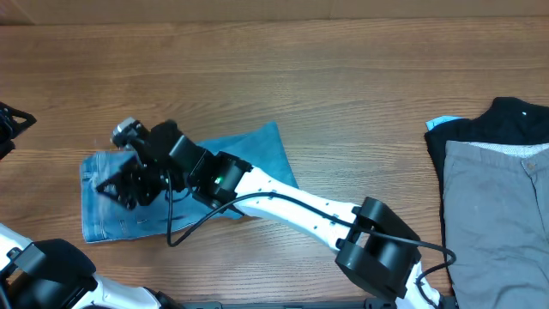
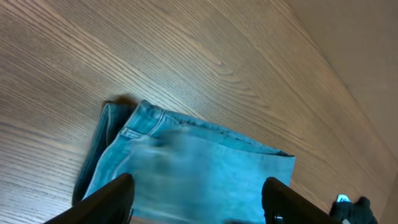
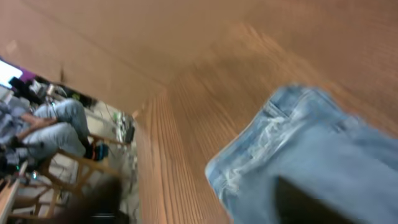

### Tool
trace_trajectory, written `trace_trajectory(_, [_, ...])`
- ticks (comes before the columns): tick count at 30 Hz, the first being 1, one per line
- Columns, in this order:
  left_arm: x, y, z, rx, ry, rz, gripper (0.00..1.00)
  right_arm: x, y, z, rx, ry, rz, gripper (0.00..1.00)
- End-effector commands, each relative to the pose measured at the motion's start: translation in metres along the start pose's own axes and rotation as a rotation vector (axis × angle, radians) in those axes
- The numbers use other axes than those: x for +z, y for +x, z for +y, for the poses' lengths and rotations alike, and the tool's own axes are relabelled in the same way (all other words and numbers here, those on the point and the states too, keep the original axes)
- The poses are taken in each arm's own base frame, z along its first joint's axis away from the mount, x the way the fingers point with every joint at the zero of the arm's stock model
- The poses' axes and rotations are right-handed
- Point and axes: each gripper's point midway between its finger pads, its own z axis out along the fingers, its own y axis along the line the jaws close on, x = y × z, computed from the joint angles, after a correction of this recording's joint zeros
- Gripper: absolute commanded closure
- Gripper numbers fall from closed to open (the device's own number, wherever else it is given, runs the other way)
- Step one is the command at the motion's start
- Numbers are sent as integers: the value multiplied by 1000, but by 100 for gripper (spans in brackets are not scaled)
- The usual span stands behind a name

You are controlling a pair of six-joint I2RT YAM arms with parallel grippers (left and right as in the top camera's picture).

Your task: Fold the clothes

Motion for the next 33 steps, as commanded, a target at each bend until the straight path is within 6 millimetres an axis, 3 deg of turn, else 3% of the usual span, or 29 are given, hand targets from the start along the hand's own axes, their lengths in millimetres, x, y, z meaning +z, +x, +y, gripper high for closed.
trace_trajectory(1, [-3, -3, -9, 42, 24, -16, 31, -16, -18, 11, -58, -12, -23, 0])
trace_trajectory(6, [-1, 0, -14, 49, 29, 0, 29, -71, -32, -38, 55, 136, 29, 9])
trace_trajectory(11, [10, 12, -32, 134, 39, 54, 29, -155, -30, -118, 258, 362, 95, 15])
trace_trajectory(14, [24, 22, -42, 188, 8, 107, 30, -208, -10, -171, 432, 495, 154, 26])
trace_trajectory(16, [38, 31, -45, 226, -33, 154, 36, -243, 11, -202, 530, 568, 209, 38])
trace_trajectory(19, [66, 46, -48, 266, -70, 230, 42, -275, 42, -232, 605, 624, 293, 47])
trace_trajectory(24, [118, 84, -32, 284, -110, 378, 47, -294, 95, -251, 678, 631, 421, 49])
trace_trajectory(30, [171, 132, 0, 255, -117, 505, 50, -266, 141, -238, 675, 426, 483, 41])
trace_trajectory(33, [191, 145, 17, 243, -138, 508, 51, -248, 155, -234, 654, 346, 463, 40])
